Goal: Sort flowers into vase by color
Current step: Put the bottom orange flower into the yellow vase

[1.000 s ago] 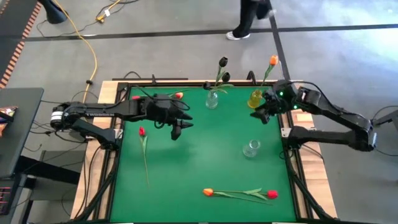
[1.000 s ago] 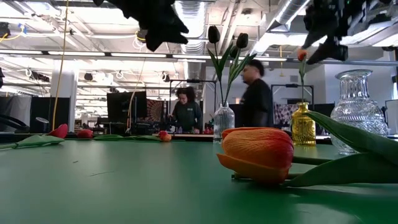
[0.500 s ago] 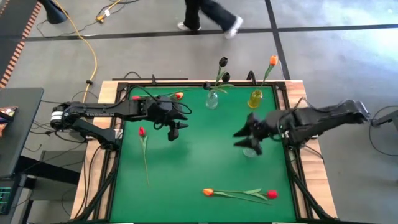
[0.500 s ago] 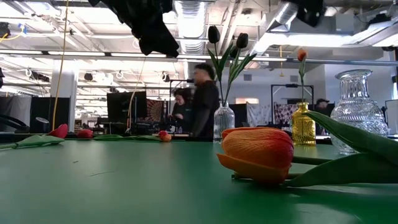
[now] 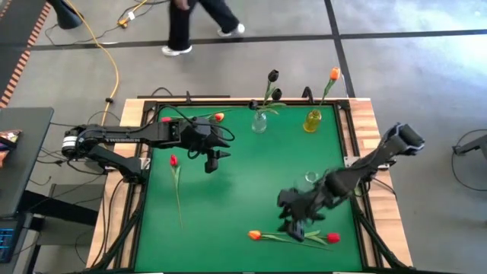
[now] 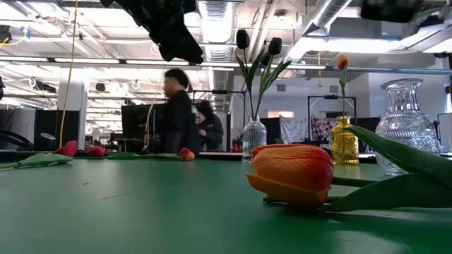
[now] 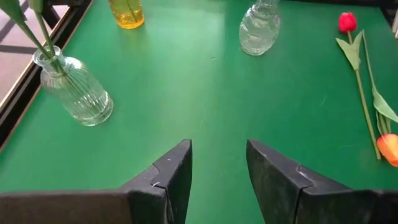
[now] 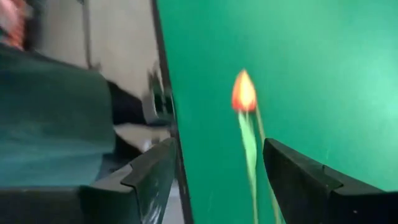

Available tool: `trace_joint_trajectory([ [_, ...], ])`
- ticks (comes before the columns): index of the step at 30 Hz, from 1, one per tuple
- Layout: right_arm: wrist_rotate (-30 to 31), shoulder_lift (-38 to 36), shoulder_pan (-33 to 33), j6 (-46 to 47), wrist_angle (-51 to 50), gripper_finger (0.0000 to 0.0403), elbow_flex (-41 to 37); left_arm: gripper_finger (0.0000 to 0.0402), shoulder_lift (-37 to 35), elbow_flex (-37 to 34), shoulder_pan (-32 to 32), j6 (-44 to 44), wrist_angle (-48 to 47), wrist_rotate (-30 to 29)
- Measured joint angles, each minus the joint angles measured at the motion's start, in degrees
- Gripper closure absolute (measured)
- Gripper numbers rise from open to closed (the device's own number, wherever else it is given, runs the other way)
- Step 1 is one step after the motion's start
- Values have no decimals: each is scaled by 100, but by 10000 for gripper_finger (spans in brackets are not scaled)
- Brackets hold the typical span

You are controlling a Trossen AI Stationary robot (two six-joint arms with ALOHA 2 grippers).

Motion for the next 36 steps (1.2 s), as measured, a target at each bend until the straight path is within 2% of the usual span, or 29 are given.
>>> trace_joint_trajectory([
  [5,-671,581,373,763,-389,133,423,262,0,0,1,176,9,-4],
  [11,-694,1096,903,1394,-407,133,503,262,0,0,2,234,244,-55],
  [17,-688,1911,1373,1365,-386,133,503,262,29,0,2,230,493,-81],
  [23,-1120,2521,1428,1063,-397,133,502,262,59,0,1,128,455,-86],
  [30,-1054,2369,1381,877,-448,133,499,262,59,0,0,14,454,-85],
  [36,-254,2231,1270,265,-878,133,502,262,57,0,0,147,457,-203],
])
